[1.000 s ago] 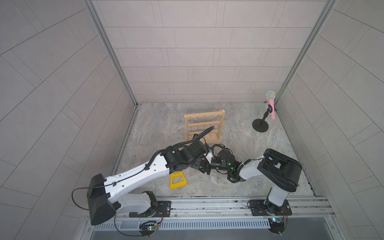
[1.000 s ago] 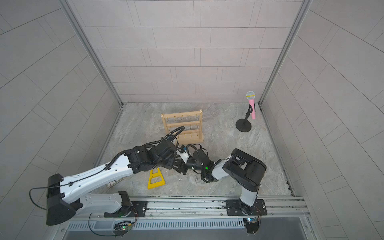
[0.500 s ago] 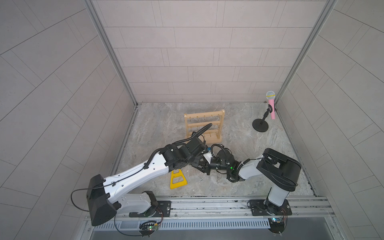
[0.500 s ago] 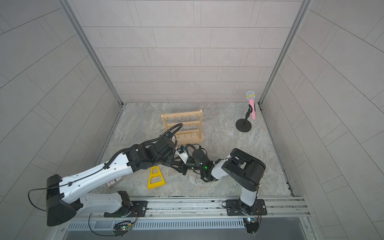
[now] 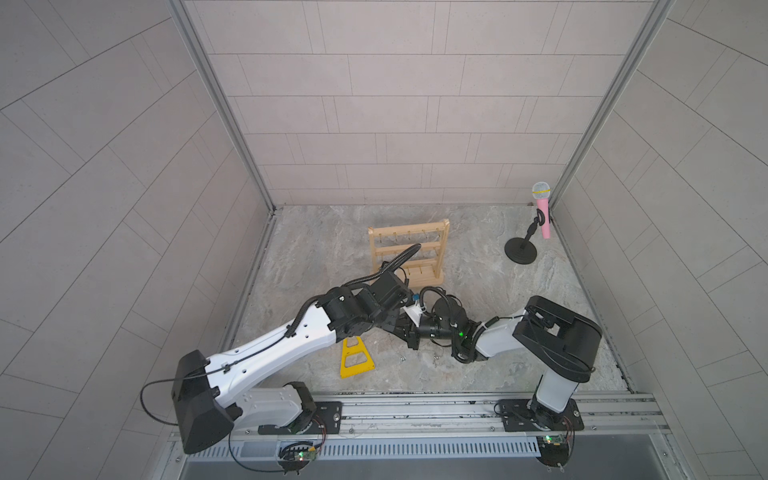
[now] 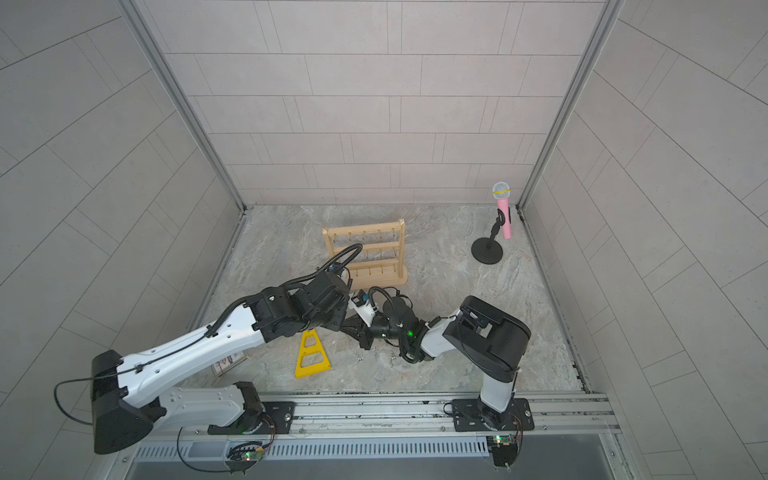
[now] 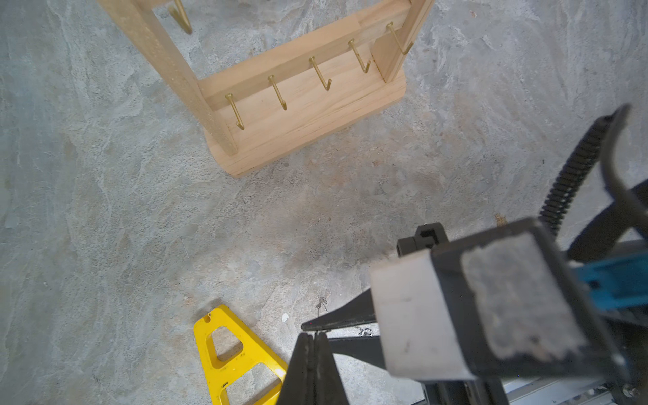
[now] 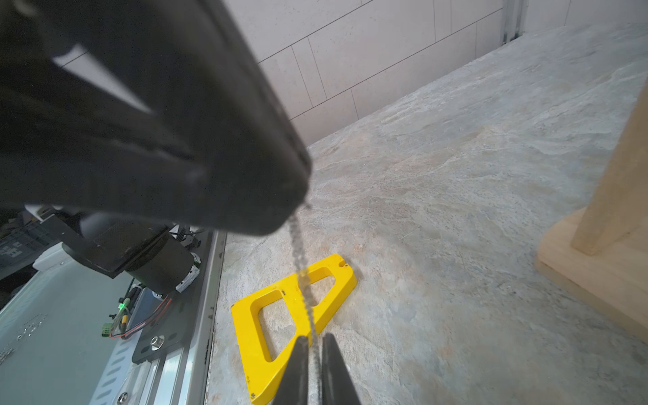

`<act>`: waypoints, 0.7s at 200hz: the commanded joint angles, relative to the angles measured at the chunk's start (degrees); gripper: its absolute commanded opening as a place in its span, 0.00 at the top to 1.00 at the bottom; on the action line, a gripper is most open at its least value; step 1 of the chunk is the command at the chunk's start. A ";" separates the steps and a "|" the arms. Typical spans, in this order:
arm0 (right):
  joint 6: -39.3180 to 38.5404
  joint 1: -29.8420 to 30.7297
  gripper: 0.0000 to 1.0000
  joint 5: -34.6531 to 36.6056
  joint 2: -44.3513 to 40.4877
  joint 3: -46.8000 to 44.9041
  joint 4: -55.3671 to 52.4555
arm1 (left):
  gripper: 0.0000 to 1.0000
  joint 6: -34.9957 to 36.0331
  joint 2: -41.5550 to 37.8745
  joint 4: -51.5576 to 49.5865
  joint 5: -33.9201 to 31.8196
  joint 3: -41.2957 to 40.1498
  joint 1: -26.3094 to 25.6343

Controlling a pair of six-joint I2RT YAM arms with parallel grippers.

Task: Hang the necklace on the jewelry display stand
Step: Pick up the necklace from the center of the board.

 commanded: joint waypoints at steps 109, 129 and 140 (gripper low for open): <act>15.14 -4.00 1.00 -6.61 0.34 2.97 3.44 | 0.67 -0.23 -0.14 1.67 9.51 -0.54 6.92; 18.97 -5.81 1.00 -10.08 -0.79 5.41 2.20 | 0.54 0.95 -0.55 1.89 12.04 0.14 9.45; 20.41 -6.58 1.00 -11.82 -1.78 6.26 -0.08 | 0.49 1.88 -0.54 2.18 14.65 0.79 11.50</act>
